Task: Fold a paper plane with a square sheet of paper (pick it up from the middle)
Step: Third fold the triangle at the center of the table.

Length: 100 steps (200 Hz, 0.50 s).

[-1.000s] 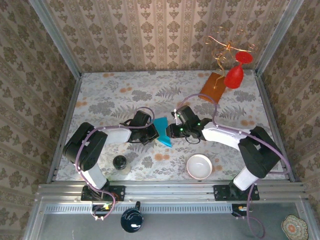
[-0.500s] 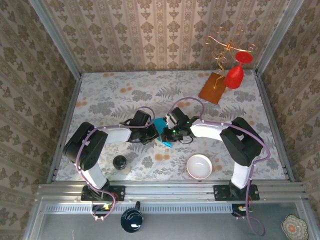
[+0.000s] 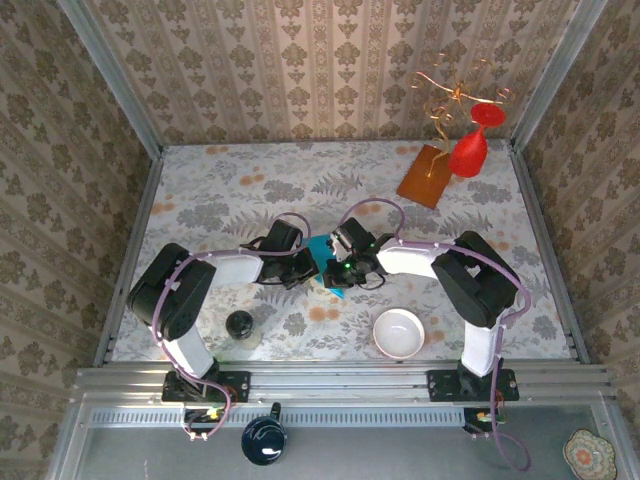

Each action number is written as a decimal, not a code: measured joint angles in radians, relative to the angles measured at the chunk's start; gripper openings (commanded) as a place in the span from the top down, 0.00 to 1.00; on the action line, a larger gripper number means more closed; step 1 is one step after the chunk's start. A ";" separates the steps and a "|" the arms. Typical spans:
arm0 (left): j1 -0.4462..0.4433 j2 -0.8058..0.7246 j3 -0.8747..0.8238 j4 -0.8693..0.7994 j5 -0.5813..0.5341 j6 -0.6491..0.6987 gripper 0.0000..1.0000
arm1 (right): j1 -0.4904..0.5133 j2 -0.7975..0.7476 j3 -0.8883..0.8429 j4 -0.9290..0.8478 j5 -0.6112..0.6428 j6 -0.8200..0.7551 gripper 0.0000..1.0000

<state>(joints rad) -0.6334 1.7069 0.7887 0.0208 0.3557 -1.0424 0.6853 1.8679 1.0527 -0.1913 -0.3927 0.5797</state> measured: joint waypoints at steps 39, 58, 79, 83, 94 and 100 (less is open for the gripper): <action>0.000 0.000 0.004 -0.010 0.007 0.006 0.92 | 0.000 0.002 0.000 -0.001 0.000 0.000 0.89; 0.000 0.000 0.004 -0.013 0.011 0.009 0.92 | 0.000 0.006 0.000 -0.001 0.003 0.000 0.89; 0.000 0.000 0.007 -0.020 0.013 0.016 0.92 | 0.000 0.013 0.000 0.000 0.004 0.000 0.90; 0.000 0.000 0.009 -0.023 0.014 0.018 0.92 | 0.000 0.013 0.000 -0.001 0.004 0.000 0.90; 0.000 0.000 0.014 -0.032 0.014 0.022 0.92 | 0.000 0.013 0.000 -0.001 0.005 0.000 0.90; 0.000 0.000 0.017 -0.036 0.014 0.024 0.92 | 0.000 0.013 0.000 -0.001 0.006 0.000 0.90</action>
<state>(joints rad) -0.6334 1.7069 0.8059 -0.0154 0.3695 -1.0183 0.6853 1.8809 1.0523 -0.1925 -0.3862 0.5800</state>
